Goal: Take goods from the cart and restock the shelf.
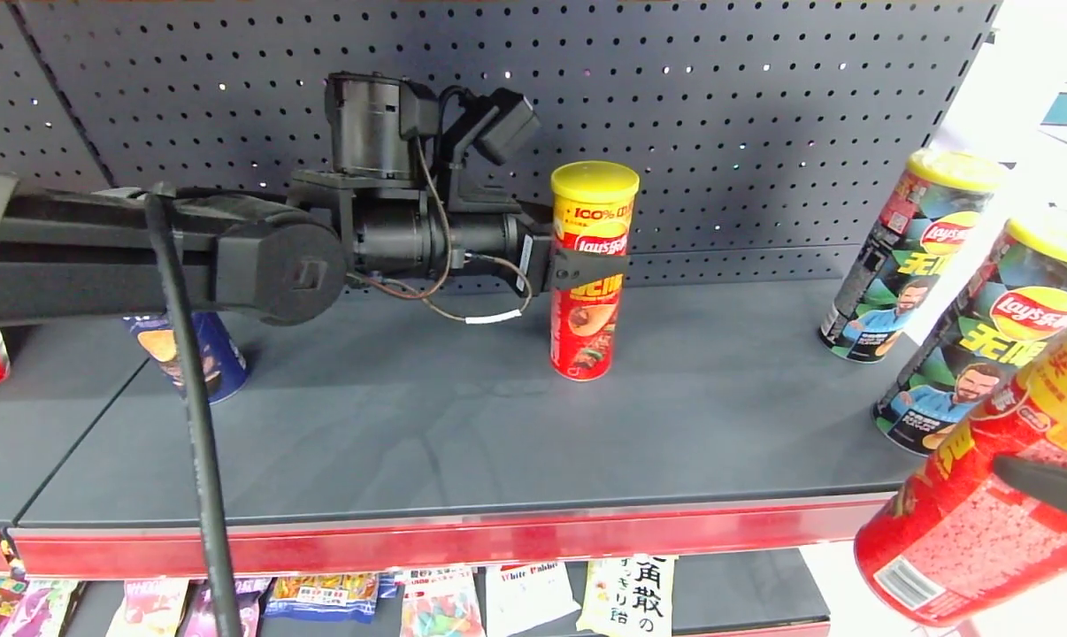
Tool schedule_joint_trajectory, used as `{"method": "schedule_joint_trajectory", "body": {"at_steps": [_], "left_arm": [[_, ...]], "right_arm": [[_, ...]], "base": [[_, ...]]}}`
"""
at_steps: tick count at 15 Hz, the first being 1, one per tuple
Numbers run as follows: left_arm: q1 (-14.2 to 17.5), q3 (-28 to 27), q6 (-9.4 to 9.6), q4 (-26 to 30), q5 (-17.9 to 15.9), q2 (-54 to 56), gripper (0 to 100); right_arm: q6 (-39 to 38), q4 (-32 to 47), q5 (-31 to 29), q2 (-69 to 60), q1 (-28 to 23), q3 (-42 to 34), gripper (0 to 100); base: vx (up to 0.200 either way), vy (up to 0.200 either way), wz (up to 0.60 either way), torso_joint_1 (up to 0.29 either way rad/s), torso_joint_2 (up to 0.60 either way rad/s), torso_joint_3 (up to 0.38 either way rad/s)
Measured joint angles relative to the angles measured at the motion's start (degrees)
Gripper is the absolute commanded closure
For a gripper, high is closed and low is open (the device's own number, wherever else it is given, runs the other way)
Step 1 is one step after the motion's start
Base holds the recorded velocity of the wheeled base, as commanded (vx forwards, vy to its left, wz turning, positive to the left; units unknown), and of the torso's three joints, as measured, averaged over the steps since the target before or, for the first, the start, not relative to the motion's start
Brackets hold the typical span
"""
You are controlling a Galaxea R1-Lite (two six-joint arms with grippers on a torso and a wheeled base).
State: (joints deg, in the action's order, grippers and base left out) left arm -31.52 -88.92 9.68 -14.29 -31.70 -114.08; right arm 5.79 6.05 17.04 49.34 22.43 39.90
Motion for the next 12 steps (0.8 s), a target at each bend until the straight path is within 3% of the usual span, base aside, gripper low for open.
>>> {"method": "schedule_joint_trajectory", "body": {"at_steps": [6, 7, 12], "left_arm": [[-1.0, -2.4, -0.09, 0.0, -0.4, -2.7, 0], [-1.2, -3.0, -0.07, 0.0, -0.4, -3.1, 100], [-1.8, -3.7, -0.09, 0.1, -1.5, -4.4, 100]], "right_arm": [[0.0, 0.0, 0.0, 0.0, 0.0, -0.1, 100], [0.0, 0.0, 0.0, 0.0, 0.0, -0.1, 100], [0.0, 0.1, -0.1, 0.0, -0.5, -0.1, 100]], "base": [[0.0, 0.0, 0.0, 0.0, 0.0, 0.0], [0.0, 0.0, 0.0, 0.0, 0.0, 0.0], [0.0, 0.0, 0.0, 0.0, 0.0, 0.0]]}}
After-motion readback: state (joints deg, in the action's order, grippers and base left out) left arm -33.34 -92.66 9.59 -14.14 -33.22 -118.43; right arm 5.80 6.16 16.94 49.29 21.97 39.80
